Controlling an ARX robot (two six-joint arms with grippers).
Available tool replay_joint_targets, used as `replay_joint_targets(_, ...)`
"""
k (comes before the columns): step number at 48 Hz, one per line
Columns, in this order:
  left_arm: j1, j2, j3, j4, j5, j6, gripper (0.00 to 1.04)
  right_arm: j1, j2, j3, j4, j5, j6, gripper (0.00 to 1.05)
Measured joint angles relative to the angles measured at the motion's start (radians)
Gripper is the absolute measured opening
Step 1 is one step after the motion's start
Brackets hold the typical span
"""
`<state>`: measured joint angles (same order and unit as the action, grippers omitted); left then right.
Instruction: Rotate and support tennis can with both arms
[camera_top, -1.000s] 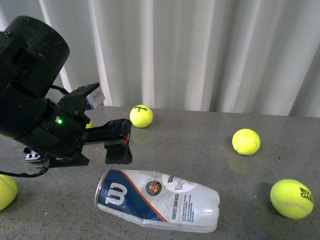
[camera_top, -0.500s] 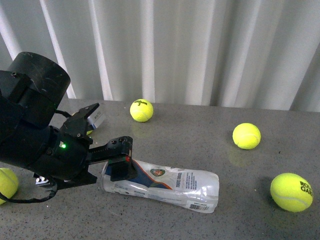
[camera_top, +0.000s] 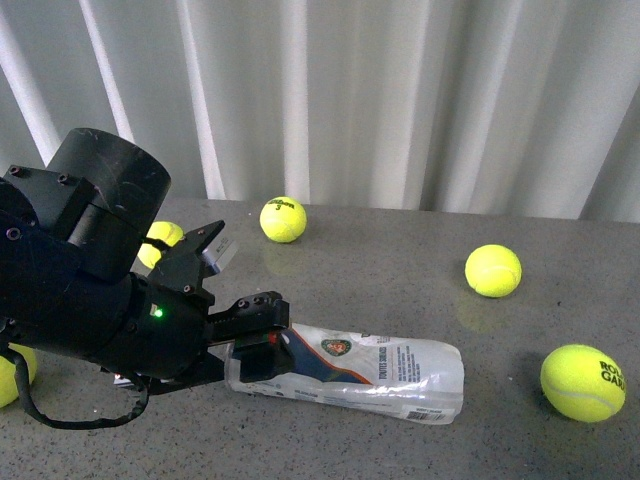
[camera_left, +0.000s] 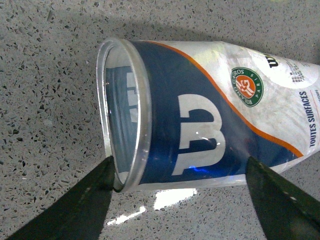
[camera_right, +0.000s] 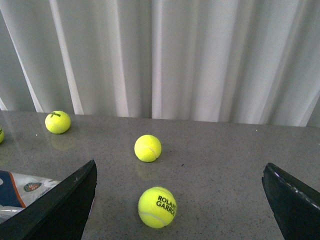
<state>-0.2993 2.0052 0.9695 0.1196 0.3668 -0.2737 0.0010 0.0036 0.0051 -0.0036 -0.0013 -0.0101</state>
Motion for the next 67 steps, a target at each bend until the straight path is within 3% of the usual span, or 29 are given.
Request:
replay_joint_targets(13,0.007,0.001,-0.007,0.014,0.001,-0.006,0.2,0.0,0.0,0.0,0.0,0.0,0.0,0.98)
replay_joint_targets(18,0.018,-0.005,-0.021,0.037,0.009,-0.021,0.04,0.0,0.0,0.0,0.0,0.0,0.0,0.98)
replay_joint_targets(39,0.031,-0.158,-0.081,0.043,0.027,-0.072,0.04,0.0,0.0,0.0,0.0,0.0,0.0,0.98)
replay_joint_targets(48,-0.015,-0.309,-0.082,-0.048,0.032,-0.034,0.04,0.0,0.0,0.0,0.0,0.0,0.0,0.98)
replay_joint_targets(52,-0.054,-0.409,-0.052,-0.164,0.015,0.036,0.04,0.0,0.0,0.0,0.0,0.0,0.0,0.98)
replay_joint_targets(58,-0.109,-0.515,0.034,-0.382,-0.126,0.254,0.04,0.0,0.0,0.0,0.0,0.0,0.0,0.98)
replay_joint_targets(67,-0.157,-0.56,0.185,-0.667,-0.432,0.789,0.04,0.0,0.0,0.0,0.0,0.0,0.0,0.98)
